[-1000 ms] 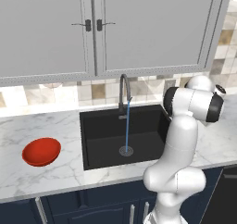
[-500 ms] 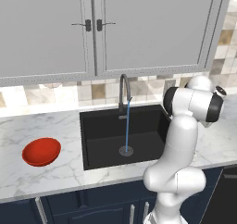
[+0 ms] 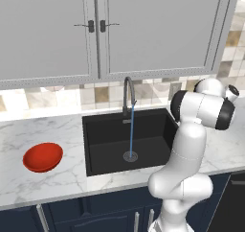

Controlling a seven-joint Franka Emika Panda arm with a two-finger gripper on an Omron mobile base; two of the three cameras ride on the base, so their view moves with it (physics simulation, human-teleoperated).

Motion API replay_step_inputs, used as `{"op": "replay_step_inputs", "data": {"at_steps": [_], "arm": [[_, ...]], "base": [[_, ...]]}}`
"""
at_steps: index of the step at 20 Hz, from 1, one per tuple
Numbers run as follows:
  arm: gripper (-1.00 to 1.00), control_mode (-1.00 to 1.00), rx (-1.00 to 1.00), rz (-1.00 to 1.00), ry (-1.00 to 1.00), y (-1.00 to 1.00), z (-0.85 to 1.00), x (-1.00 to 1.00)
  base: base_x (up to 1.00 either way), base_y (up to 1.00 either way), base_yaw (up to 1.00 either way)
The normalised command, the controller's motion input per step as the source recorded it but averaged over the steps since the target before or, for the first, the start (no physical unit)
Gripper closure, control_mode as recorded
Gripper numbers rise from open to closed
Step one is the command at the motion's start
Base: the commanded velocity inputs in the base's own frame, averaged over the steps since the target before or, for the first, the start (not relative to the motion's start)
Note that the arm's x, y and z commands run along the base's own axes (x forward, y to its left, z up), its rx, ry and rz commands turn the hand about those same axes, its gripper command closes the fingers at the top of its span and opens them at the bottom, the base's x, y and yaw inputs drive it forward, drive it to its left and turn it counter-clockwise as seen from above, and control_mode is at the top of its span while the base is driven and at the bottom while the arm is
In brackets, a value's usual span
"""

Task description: Rinse each bowl for a few seconds and place them down in the sink or on the counter.

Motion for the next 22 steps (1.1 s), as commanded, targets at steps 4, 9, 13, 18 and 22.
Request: {"op": "replay_step_inputs", "data": {"at_steps": [4, 9, 13, 18, 22], "arm": [[-1.0, -1.0, 0.01, -0.02, -0.11, 0.09, 0.36, -0.19], [-1.0, -1.0, -0.03, 0.0, -0.18, 0.25, 0.3, -0.45], [-1.0, -1.0, -0.12, 0.0, -0.15, 0.38, 0.31, -0.45], [-1.0, -1.0, -0.15, 0.04, -0.06, 0.31, 0.5, -0.31], [-1.0, -1.0, -0.14, 0.07, 0.01, 0.24, 0.57, -0.2]], "base": [[0.0, 0.0, 0.0], [0.0, 0.0, 0.0], [0.0, 0.0, 0.0], [0.0, 0.0, 0.0], [0.0, 0.0, 0.0]]}}
